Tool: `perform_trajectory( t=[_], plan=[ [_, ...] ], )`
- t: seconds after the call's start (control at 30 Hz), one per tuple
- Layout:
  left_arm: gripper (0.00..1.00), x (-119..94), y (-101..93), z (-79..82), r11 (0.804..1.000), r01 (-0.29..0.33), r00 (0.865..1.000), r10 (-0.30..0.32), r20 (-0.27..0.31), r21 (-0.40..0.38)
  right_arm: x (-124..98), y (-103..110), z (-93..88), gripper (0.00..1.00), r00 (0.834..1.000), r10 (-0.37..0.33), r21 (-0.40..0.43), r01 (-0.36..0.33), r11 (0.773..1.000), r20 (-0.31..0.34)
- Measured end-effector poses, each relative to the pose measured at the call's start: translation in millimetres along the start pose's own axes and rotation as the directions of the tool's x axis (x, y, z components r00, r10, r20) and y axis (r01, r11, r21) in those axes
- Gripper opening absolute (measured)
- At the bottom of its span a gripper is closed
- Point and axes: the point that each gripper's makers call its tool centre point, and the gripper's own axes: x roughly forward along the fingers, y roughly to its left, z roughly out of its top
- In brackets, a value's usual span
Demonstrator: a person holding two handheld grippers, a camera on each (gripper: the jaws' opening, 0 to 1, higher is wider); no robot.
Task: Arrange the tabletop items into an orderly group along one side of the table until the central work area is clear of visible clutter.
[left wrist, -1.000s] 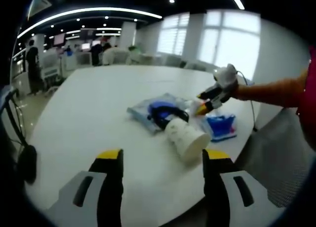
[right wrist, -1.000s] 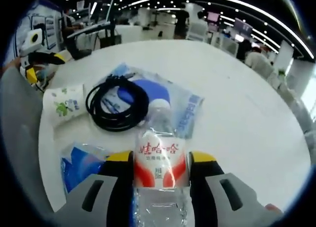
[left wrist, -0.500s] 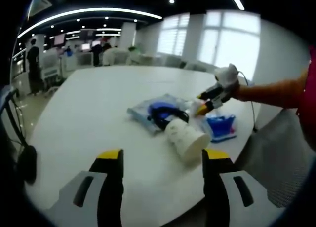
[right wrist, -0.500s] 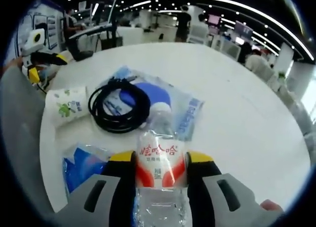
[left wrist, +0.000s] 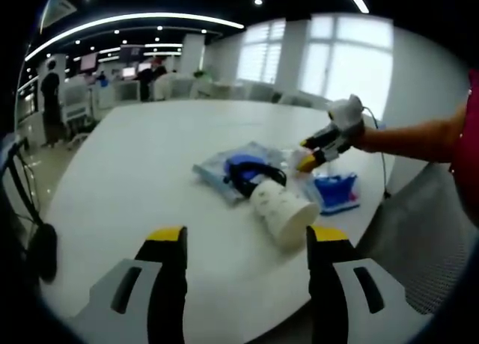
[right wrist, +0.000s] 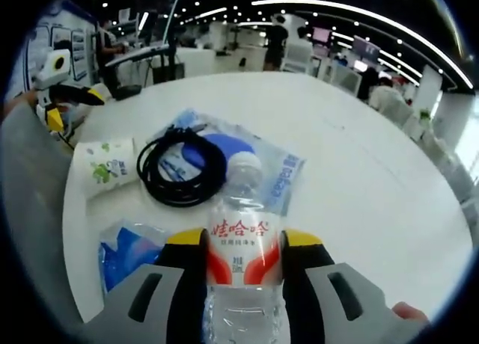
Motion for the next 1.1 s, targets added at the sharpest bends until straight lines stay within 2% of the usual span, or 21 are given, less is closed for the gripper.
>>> perform_trajectory(
  t=[0.4,0.73,1.1],
  plan=[
    [0.62,0,0.8,3.6,1.0,-0.002,1.0,0.002,0.005,0.015,-11,-6,10.9,0.38,0.999,-0.023,0.028,0.022,0.999,0.049],
    [0.62,3,-2.8,19.7,0.999,0.016,1.0,-0.017,0.025,0.043,-21,-10,20.7,0.38,0.995,-0.046,0.052,0.042,0.998,0.093],
    [0.62,11,-12.0,37.9,0.995,0.049,0.998,-0.053,0.04,0.087,-27,-11,25.7,0.38,0.992,-0.065,0.059,0.059,0.996,0.111]
  ],
)
